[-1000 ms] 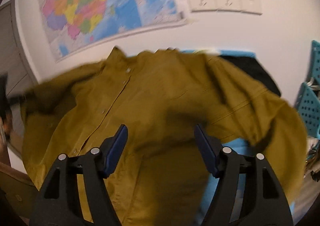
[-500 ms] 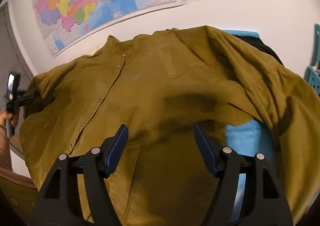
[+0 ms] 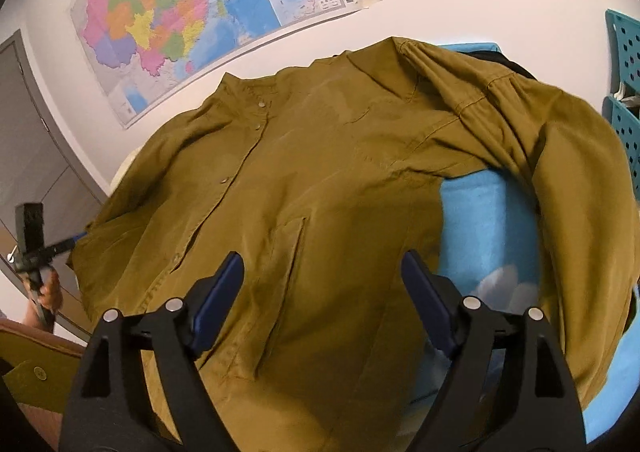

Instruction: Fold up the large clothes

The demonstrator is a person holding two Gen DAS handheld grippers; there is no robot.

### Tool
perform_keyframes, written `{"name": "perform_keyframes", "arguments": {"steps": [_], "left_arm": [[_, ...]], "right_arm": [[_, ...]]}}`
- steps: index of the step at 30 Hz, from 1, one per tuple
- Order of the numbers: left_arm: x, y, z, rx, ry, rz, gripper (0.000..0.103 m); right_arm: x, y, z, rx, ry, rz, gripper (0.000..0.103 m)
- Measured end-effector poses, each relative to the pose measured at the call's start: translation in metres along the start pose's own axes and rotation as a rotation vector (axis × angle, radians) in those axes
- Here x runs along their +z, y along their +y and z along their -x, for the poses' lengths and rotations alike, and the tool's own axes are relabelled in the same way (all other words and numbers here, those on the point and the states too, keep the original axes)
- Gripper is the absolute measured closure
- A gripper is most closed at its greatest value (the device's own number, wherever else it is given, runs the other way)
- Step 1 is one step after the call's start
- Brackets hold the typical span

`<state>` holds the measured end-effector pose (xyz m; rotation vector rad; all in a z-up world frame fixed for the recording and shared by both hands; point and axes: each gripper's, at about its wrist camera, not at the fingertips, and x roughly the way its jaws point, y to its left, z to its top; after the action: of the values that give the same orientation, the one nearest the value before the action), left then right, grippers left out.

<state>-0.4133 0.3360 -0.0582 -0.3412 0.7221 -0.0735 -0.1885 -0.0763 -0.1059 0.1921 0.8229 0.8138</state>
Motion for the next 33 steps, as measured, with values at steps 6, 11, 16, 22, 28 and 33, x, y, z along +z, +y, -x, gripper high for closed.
{"name": "perform_keyframes", "arguments": {"steps": [6, 11, 16, 22, 28, 33], "left_arm": [[-0.007, -0.017, 0.000, 0.070, 0.003, -0.115, 0.010], [-0.011, -0.017, 0.030, 0.025, -0.090, -0.095, 0.011], [-0.027, -0.016, 0.009, 0.100, -0.002, -0.091, 0.023], [-0.033, 0.006, -0.006, 0.285, 0.062, -0.055, 0.048], [-0.017, 0.044, 0.025, 0.507, 0.069, 0.067, 0.083], [-0.017, -0.001, 0.045, 0.079, -0.112, -0.037, 0.024]], "right_arm": [[0.004, 0.050, 0.000, 0.084, -0.017, 0.122, 0.022], [0.002, 0.138, -0.022, 0.328, 0.041, 0.338, 0.022], [-0.018, 0.241, -0.068, 0.522, 0.178, 0.594, 0.023], [-0.044, 0.297, -0.136, 0.442, 0.322, 0.799, 0.042], [0.011, 0.250, -0.124, 0.539, 0.279, 0.504, 0.080], [0.021, 0.231, -0.125, 0.574, 0.300, 0.426, 0.070]]}}
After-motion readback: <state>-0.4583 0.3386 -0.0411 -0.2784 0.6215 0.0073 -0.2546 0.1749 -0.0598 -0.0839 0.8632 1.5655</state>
